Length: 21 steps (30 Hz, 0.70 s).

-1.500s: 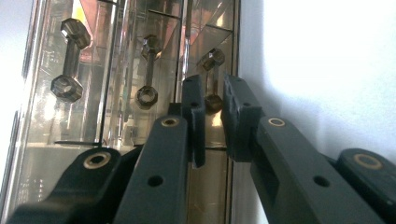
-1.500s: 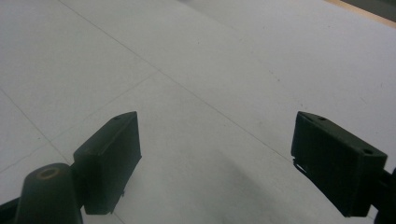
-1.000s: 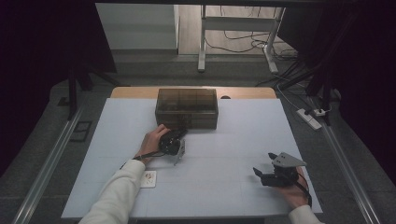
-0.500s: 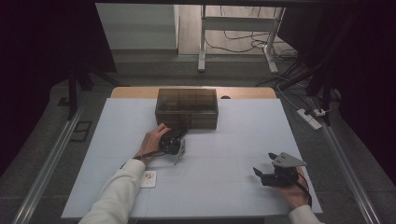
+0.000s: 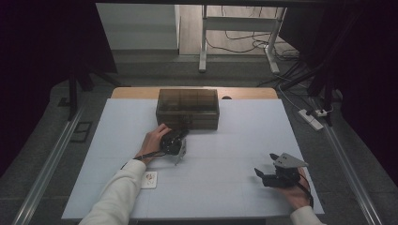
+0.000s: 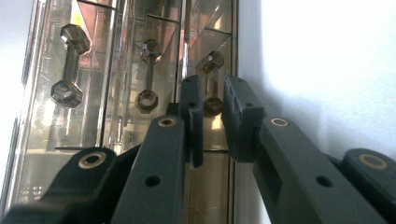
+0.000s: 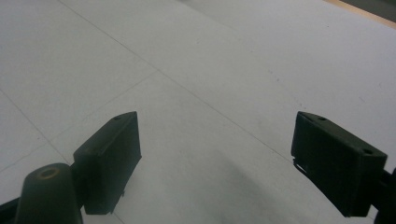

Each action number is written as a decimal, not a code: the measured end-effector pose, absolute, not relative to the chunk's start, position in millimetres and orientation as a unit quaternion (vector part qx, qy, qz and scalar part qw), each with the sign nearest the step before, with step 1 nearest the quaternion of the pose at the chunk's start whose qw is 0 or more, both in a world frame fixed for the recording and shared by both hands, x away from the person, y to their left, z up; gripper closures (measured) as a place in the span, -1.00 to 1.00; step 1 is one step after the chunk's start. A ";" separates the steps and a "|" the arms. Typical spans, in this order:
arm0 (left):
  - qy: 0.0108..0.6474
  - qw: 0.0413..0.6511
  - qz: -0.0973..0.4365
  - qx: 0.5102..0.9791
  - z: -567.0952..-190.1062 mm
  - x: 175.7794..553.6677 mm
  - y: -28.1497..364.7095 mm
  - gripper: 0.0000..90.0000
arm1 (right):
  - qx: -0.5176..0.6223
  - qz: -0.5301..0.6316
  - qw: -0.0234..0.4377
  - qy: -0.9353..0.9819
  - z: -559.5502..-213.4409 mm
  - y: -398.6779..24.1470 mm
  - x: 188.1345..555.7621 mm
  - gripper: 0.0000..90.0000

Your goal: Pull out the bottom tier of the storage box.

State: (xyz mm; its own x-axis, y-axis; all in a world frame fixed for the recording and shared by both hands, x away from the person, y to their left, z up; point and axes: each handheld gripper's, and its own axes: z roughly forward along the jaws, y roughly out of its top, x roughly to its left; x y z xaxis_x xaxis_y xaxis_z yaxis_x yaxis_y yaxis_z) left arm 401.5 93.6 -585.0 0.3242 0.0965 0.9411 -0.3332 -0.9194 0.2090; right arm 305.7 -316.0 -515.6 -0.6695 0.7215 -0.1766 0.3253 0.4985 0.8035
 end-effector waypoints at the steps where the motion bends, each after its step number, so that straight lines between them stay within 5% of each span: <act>1: -0.074 0.187 0.575 0.793 -584.8 401.6 93.3 0.70 | 0.316 0.388 0.255 0.827 -515.6 -316.0 305.8 -0.66; 21: -0.077 0.182 0.584 0.787 -586.7 400.9 93.2 0.76 | 0.317 0.387 0.255 0.827 -515.9 -316.3 305.8 -0.66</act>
